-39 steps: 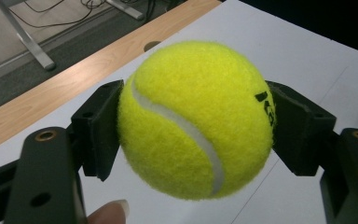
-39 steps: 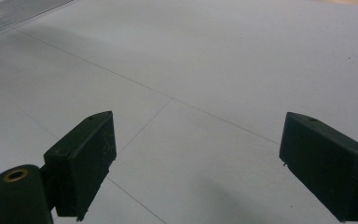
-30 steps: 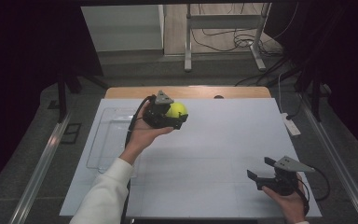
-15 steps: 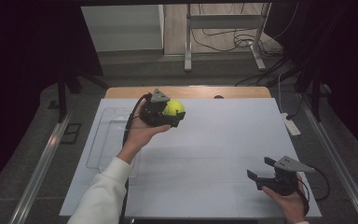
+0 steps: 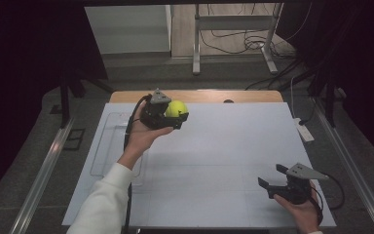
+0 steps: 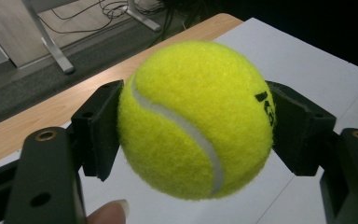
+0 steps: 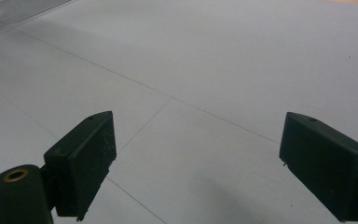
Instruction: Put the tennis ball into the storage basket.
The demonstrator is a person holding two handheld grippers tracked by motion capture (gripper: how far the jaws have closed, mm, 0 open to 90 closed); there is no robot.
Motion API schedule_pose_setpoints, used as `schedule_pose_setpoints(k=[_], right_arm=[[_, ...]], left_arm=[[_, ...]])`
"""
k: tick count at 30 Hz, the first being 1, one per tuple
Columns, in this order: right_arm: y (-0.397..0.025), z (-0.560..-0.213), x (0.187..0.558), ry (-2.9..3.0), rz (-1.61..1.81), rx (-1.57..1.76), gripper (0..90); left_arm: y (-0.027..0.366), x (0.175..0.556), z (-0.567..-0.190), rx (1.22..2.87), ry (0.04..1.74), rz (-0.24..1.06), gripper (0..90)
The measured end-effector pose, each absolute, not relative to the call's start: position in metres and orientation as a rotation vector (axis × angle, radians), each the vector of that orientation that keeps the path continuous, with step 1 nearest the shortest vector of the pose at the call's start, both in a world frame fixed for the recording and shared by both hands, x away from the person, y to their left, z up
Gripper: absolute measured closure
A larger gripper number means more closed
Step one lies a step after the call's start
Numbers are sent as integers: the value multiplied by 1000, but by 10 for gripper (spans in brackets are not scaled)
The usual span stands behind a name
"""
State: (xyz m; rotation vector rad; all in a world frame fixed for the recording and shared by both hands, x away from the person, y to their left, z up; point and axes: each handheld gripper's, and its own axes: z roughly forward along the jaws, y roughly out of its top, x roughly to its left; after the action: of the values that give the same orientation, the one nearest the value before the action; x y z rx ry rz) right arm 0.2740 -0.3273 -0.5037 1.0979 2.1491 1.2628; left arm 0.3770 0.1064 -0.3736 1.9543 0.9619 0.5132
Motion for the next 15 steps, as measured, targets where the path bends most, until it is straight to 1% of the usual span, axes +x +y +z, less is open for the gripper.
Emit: schedule_pose_setpoints(k=[15], right_arm=[[-327,-503,274,2147,1263,1096,112]], left_arm=[[120,379,-370,1939,992,547,271]])
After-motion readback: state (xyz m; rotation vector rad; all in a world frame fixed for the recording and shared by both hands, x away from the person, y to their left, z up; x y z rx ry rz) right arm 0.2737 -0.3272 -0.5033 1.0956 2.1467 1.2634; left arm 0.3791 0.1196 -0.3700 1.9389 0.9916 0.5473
